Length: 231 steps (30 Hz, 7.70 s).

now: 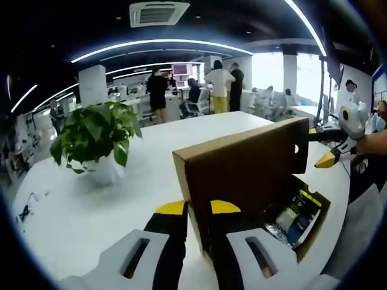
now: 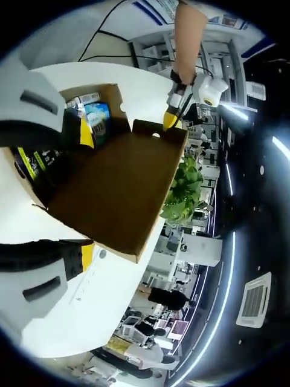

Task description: Operate the shoe box by opening the lid, removing the specified soft item, and placing it in the target area until the item is outside and the box remains undamaged.

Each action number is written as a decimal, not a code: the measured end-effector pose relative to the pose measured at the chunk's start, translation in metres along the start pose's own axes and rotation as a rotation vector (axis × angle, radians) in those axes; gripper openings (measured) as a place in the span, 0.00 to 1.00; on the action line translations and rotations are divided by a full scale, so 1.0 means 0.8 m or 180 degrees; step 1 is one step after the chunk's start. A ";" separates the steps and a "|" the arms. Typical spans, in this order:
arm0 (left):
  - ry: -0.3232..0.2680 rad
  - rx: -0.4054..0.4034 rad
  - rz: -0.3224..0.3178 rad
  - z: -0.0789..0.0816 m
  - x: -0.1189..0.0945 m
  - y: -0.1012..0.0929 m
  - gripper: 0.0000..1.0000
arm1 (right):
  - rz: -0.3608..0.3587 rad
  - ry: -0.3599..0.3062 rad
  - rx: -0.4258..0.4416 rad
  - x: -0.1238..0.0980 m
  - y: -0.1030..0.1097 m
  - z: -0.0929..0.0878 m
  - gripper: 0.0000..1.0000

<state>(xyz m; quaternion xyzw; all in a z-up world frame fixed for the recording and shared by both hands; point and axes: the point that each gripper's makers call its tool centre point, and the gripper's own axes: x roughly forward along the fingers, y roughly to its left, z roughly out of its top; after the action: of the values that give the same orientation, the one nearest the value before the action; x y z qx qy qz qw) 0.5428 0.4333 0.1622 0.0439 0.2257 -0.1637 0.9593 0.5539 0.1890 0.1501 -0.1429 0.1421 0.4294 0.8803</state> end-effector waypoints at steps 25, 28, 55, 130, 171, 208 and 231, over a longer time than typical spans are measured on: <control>0.0036 0.0036 0.0158 0.006 0.034 0.026 0.00 | -0.0284 0.0317 0.0154 0.006 -0.048 -0.047 0.27; 0.0048 0.0041 0.0153 0.006 0.037 0.028 0.00 | -0.0262 0.0403 0.0211 0.006 -0.044 -0.061 0.21; 0.0382 0.0317 0.0179 -0.011 0.066 0.041 0.02 | -0.0338 0.0619 0.0310 0.020 -0.042 -0.095 0.00; 0.1231 -0.0733 0.0215 -0.093 0.089 0.036 0.00 | -0.0209 0.1099 0.1264 0.055 -0.067 -0.115 0.02; 0.1104 -0.0465 -0.0096 -0.090 0.026 -0.060 0.17 | 0.0125 0.0873 0.1092 -0.013 -0.023 -0.091 0.28; 0.1195 -0.1124 -0.1071 -0.145 0.045 -0.190 0.26 | 0.0488 0.0728 0.1022 -0.061 0.051 -0.099 0.48; 0.1163 -0.1369 -0.1060 -0.154 0.051 -0.193 0.00 | 0.0675 0.0644 0.1286 -0.051 0.077 -0.098 0.45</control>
<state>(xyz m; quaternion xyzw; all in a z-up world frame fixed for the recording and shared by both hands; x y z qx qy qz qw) 0.4741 0.2949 0.0324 -0.1686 0.4277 -0.2563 0.8503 0.4710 0.1670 0.0856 0.0095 0.3267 0.4657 0.8224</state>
